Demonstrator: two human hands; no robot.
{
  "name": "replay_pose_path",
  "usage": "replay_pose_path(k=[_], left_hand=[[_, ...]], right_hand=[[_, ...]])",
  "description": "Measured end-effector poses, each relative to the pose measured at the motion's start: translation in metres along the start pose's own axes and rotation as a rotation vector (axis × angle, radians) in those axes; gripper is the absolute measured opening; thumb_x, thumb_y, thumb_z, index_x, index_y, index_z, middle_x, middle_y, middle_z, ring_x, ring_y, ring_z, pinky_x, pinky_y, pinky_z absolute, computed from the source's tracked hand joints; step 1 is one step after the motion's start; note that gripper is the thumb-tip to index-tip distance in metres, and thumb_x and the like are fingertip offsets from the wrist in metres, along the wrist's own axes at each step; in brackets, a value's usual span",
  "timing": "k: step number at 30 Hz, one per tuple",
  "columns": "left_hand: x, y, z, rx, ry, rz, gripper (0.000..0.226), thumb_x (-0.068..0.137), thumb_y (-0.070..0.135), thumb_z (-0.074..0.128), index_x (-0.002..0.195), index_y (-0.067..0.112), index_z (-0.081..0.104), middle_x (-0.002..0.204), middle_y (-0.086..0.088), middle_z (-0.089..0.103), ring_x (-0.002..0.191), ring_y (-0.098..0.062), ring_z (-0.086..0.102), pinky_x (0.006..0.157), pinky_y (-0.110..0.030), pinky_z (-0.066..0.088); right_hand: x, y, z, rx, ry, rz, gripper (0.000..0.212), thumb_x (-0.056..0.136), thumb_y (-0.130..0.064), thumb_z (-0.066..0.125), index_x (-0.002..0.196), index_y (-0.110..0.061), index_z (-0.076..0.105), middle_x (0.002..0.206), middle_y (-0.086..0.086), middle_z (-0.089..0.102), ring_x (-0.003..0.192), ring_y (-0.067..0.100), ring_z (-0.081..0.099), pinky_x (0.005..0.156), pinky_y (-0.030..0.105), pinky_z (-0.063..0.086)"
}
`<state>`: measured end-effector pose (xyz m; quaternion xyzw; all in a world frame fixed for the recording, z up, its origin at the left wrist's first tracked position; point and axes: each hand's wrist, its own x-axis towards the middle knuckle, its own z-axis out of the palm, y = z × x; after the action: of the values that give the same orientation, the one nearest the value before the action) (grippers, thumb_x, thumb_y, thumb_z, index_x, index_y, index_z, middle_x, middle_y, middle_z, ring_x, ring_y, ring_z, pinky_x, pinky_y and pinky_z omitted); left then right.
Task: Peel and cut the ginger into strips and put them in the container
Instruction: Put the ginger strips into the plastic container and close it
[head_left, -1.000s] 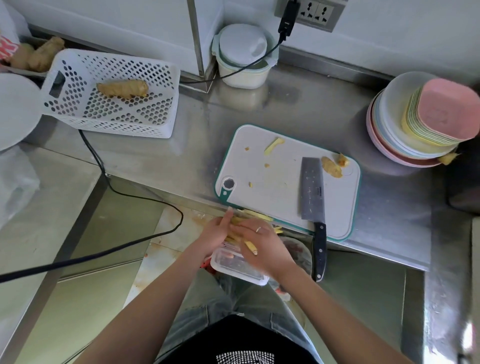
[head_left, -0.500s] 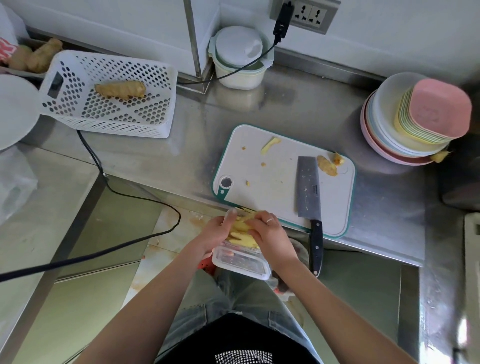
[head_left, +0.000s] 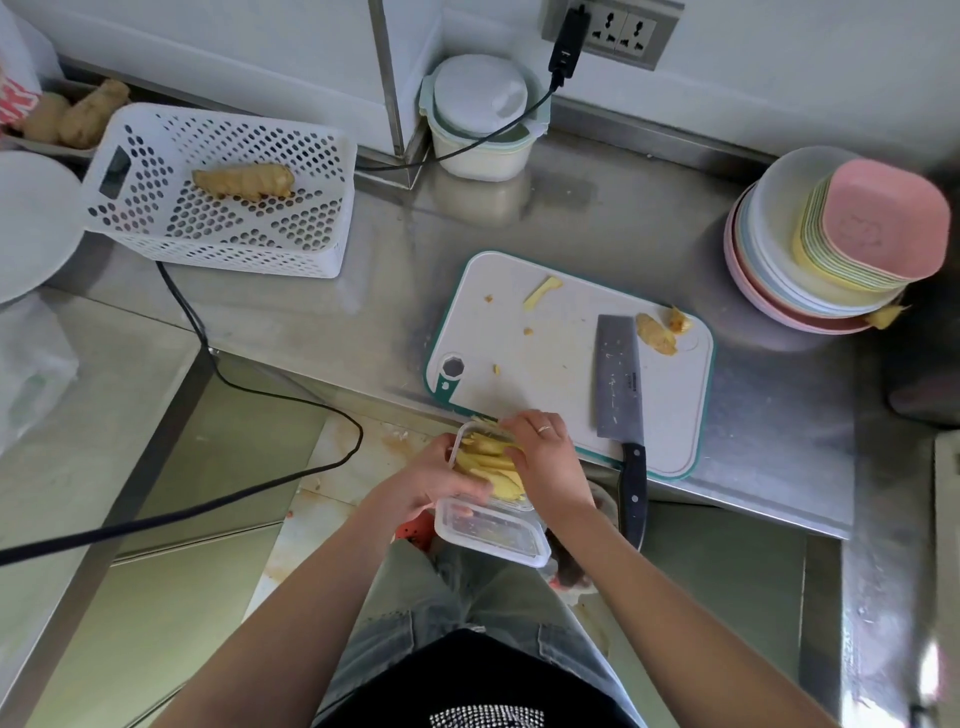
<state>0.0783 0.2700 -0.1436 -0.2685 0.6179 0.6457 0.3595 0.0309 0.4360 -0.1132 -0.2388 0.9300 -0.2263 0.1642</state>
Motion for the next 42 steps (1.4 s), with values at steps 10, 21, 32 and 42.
replay_pose_path(k=[10, 21, 32, 42], left_hand=[[0.000, -0.001, -0.006, 0.012, 0.013, -0.016, 0.075, 0.060, 0.004, 0.086, 0.125, 0.019, 0.052, 0.110, 0.000, 0.068, 0.097, -0.016, 0.068, 0.083, -0.033, 0.055], [-0.003, -0.006, -0.004, 0.130, 0.108, 0.061, 0.081, 0.057, 0.011, 0.086, 0.125, 0.027, 0.046, 0.116, 0.004, 0.060, 0.105, -0.016, 0.059, 0.096, -0.040, 0.047], [-0.012, -0.008, -0.013, 0.129, 0.068, 0.123, 0.082, 0.063, 0.002, 0.083, 0.129, 0.027, 0.042, 0.114, 0.004, 0.058, 0.103, -0.011, 0.058, 0.086, -0.027, 0.047], [-0.016, -0.004, -0.021, 0.254, 0.051, 0.111, 0.076, 0.063, 0.007, 0.081, 0.125, 0.032, 0.043, 0.115, 0.008, 0.058, 0.110, -0.014, 0.055, 0.097, -0.040, 0.047]], right_hand=[[0.017, -0.012, -0.003, -0.002, -0.068, 0.181, 0.021, 0.094, -0.024, 0.056, 0.113, -0.013, 0.054, 0.115, 0.003, 0.056, 0.109, 0.021, 0.045, 0.096, 0.031, 0.035], [0.008, -0.020, 0.003, -0.053, 0.024, 0.175, 0.022, 0.098, -0.025, 0.049, 0.113, -0.010, 0.054, 0.111, 0.006, 0.061, 0.107, 0.024, 0.049, 0.090, 0.030, 0.038], [0.012, -0.019, -0.011, 0.452, -0.065, 0.295, 0.011, 0.086, -0.017, 0.069, 0.096, -0.013, 0.071, 0.097, -0.001, 0.066, 0.089, 0.014, 0.059, 0.079, 0.021, 0.046], [0.026, -0.016, -0.026, 0.525, -0.337, 0.295, 0.017, 0.084, -0.023, 0.072, 0.076, -0.027, 0.057, 0.074, -0.008, 0.057, 0.068, 0.007, 0.048, 0.065, 0.013, 0.039]])
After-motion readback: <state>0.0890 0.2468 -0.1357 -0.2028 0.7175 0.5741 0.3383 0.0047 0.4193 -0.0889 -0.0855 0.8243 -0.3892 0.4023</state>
